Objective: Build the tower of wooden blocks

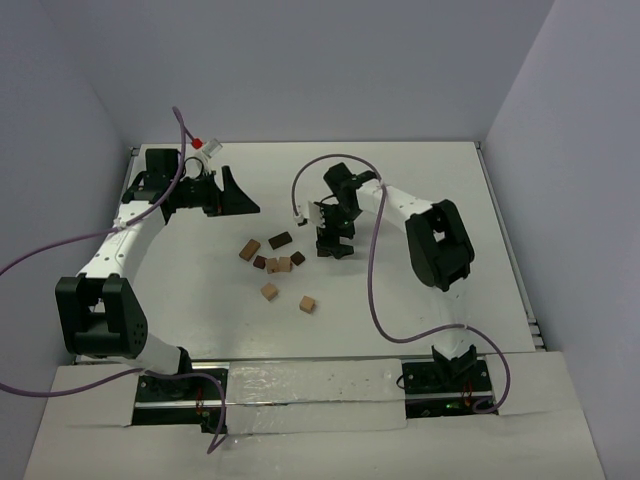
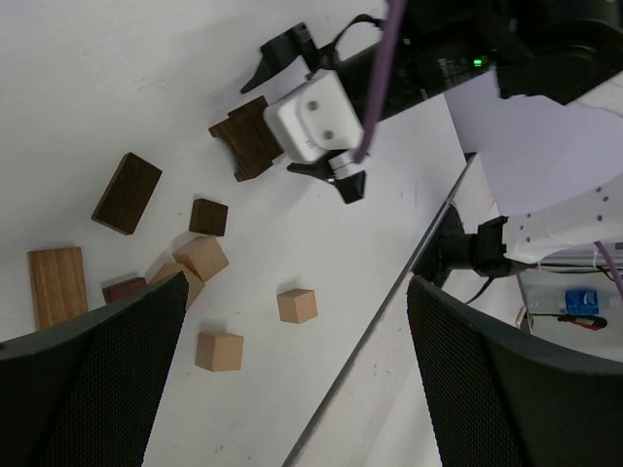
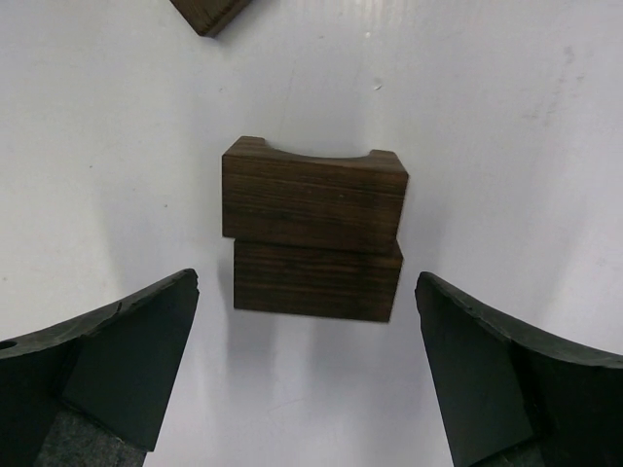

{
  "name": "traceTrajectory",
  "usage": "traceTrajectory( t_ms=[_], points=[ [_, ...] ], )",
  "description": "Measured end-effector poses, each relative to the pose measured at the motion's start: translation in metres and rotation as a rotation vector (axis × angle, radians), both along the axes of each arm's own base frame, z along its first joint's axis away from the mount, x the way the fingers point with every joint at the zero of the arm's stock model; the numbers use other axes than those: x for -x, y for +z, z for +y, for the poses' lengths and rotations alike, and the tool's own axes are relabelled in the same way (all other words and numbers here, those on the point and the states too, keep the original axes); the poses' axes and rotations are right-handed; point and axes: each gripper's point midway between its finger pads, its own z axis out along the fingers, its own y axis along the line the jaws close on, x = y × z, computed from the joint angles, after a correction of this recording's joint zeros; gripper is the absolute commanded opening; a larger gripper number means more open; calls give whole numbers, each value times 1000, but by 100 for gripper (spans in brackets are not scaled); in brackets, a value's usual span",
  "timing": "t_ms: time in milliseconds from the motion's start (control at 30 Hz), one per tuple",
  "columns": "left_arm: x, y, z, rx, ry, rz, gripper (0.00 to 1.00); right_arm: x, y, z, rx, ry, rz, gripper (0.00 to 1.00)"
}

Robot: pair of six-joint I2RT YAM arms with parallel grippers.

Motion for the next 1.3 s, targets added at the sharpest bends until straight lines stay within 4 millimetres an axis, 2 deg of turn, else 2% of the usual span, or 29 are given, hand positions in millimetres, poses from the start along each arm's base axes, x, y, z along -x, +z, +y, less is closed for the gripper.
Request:
traceTrajectory(
  t_ms=[267, 367, 467, 533, 633, 700, 800, 900, 1033, 1133, 1300],
  points=[
    [-18, -19, 18, -129, 107, -24, 99, -1, 59, 3, -73, -2, -99, 100],
    [-28, -33, 32, -223, 169, -35, 92, 1, 80, 7, -110, -8, -115, 100],
    [-41, -63, 50, -347, 214, -1, 75, 8, 104, 10, -168, -32, -116, 100],
    [-45, -92, 60, -423, 225, 55, 70, 13, 125, 12, -222, -58, -126, 100],
    [-39, -130, 72, -512, 221, 155, 61, 21, 156, 12, -296, -88, -148, 100],
    [-36, -143, 78, -566, 209, 173, 58, 23, 171, 6, -360, -146, -182, 100],
    [-34, -152, 78, -622, 182, 163, 55, 34, 172, -26, -390, -277, -170, 100],
    [-31, -156, 70, -657, 144, 145, 54, 34, 169, -56, -425, -423, -159, 100],
    [-24, -166, 53, -697, 79, 138, 58, 37, 157, -87, -454, -575, -117, 100],
    [-18, -177, 41, -724, 31, 142, 65, 41, 149, -100, -479, -660, -73, 100],
    [-15, -185, 36, -762, 7, 140, 63, 41, 149, -107, -545, -737, -27, 100]
  ],
)
